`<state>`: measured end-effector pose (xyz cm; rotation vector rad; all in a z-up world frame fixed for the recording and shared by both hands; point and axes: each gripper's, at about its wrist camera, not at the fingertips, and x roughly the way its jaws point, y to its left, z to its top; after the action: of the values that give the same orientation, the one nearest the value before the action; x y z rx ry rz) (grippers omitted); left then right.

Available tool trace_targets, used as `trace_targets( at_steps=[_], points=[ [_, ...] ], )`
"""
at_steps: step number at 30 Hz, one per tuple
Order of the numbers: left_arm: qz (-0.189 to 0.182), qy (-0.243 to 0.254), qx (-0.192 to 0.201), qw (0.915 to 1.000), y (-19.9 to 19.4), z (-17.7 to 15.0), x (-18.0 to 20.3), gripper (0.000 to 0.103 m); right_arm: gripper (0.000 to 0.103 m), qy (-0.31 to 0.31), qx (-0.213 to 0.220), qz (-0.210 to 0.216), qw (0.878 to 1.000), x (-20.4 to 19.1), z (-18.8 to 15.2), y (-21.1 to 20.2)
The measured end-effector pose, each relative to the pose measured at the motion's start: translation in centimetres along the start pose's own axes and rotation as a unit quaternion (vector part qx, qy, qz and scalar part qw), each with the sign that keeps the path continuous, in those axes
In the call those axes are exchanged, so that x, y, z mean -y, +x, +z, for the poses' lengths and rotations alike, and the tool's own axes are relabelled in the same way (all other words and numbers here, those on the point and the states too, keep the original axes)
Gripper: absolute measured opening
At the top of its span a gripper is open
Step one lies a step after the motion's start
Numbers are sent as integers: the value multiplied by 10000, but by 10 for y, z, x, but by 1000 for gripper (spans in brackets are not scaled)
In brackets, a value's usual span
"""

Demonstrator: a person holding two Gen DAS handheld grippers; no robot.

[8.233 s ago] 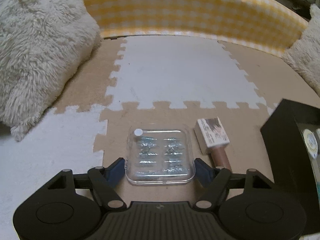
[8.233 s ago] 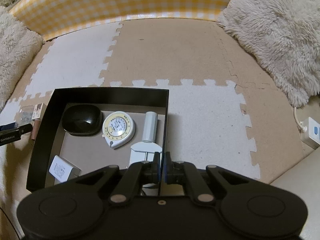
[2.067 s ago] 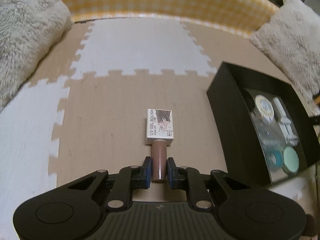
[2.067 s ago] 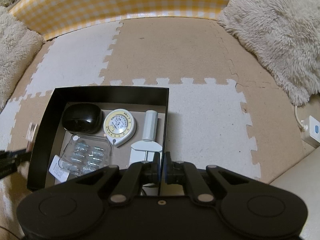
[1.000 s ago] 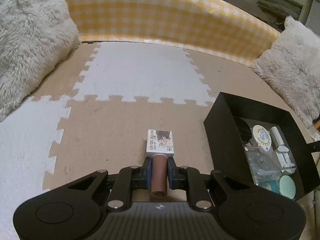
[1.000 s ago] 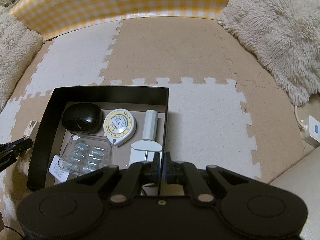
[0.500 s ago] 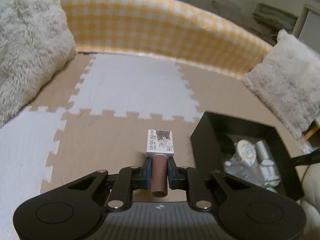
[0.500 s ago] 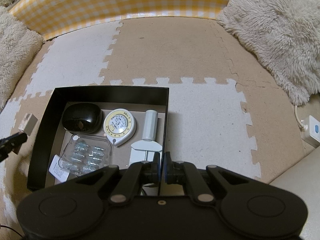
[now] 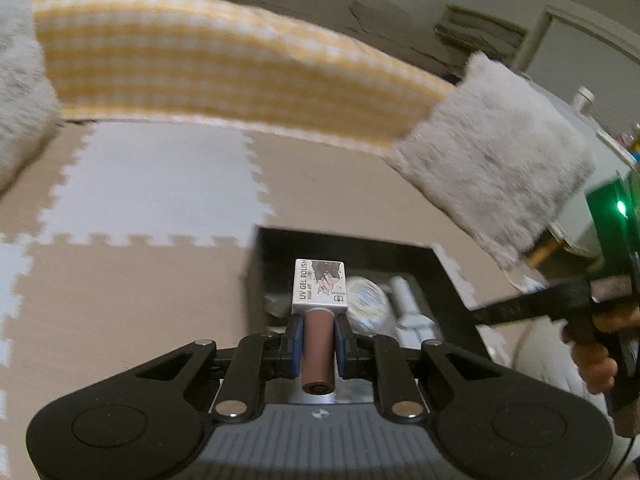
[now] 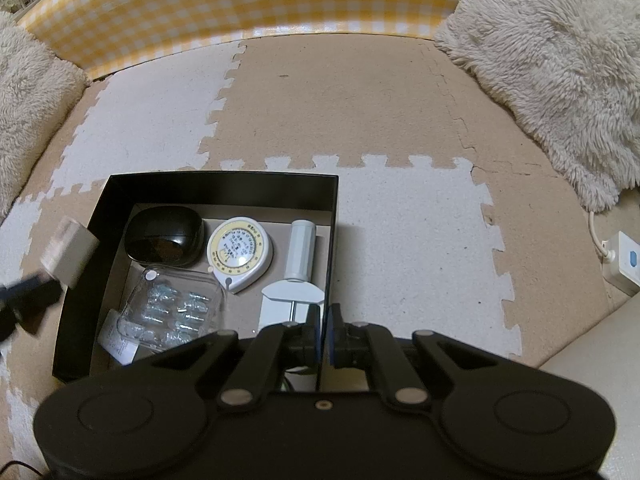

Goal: Organize rigid objects
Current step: 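Carry the polish bottle into the tray box and open the left tool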

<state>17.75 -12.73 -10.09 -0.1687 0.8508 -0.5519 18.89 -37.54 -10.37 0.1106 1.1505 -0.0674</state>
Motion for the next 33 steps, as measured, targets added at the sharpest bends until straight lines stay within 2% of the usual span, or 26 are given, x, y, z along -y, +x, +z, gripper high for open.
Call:
trace_targets(
  at_steps=[7,11,20,24,28,31,33],
  points=[
    [-144,70,-485,9987,32,-11,38,17,4,-9,-4,-3,10000,0,0,0],
    [-182,65,-544,9983,45,-14,55,17,4,-8,-3,-2,10000,0,0,0],
    [73,-130,-662,9977,68,-18,71,18,4,27,-7,33,10000,1,0,0],
    [83,-15,-771,9970,65,-23,71,34,4,30,-7,36,10000,1,1,0],
    [61,181,-848,9962,58,-28,74,44,4,30,-9,37,10000,1,1,0],
    [36,303,-853,9959,53,-31,76,55,4,37,-9,42,10000,1,1,0],
    [29,369,-855,9957,49,-32,77,69,4,35,-9,40,10000,1,1,0]
  ],
)
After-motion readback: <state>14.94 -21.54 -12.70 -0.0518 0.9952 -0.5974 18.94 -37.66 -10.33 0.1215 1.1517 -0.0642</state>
